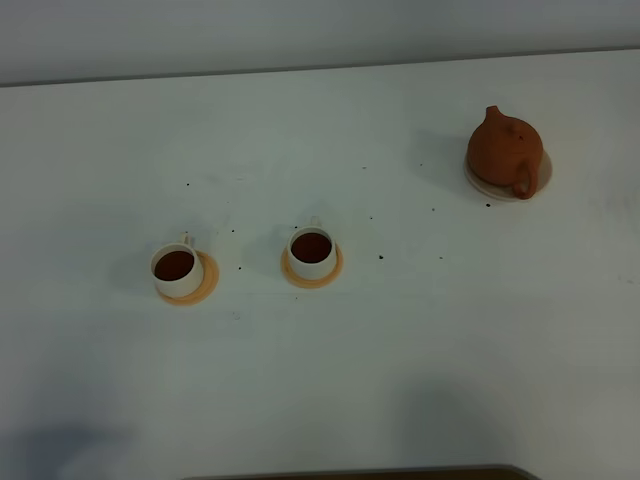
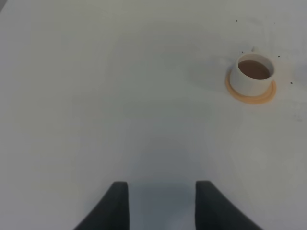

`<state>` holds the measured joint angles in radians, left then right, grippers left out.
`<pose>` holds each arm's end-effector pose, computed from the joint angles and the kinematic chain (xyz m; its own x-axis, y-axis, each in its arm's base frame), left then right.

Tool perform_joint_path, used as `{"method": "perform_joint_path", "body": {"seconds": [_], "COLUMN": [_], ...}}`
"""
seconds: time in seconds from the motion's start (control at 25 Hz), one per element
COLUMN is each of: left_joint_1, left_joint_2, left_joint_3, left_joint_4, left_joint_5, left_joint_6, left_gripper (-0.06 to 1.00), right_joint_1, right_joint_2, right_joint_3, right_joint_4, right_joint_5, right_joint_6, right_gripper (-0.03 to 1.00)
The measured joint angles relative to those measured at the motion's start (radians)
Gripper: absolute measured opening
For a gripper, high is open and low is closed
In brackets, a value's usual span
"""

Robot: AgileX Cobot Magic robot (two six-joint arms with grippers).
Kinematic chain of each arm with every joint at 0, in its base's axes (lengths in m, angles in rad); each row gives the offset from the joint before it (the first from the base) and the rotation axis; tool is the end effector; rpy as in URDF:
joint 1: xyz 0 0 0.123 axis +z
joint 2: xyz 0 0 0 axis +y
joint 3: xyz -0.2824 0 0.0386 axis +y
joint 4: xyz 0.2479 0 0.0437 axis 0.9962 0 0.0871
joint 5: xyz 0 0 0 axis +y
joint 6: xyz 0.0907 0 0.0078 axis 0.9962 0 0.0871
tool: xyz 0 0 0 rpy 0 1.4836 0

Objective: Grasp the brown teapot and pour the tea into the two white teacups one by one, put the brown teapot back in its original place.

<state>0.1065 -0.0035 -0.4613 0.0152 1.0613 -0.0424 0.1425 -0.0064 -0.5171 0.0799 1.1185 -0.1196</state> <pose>-0.0012 0.0011 0.2663 -0.4803 -0.0865 -0.8728 -0.1347 0.9906 -0.0241 -0.0113 0.0050 0.2774 -0.4613 -0.1513 -0.8742 -0.2437 0.9691 -0.0392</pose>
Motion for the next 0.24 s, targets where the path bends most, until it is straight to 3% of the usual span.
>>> {"method": "perform_joint_path", "body": {"seconds": [0.24], "left_joint_1": [0.0], "left_joint_2": [0.0], "left_joint_3": [0.0], "left_joint_4": [0.0], "left_joint_5": [0.0], "left_joint_6": [0.0], "left_gripper": [0.37], "right_joint_1": [0.0], "right_joint_2": [0.0], "right_joint_3": [0.0], "right_joint_4": [0.0], "right_joint_5": [0.0], "right_joint_6": [0.0], "right_gripper": [0.24]}}
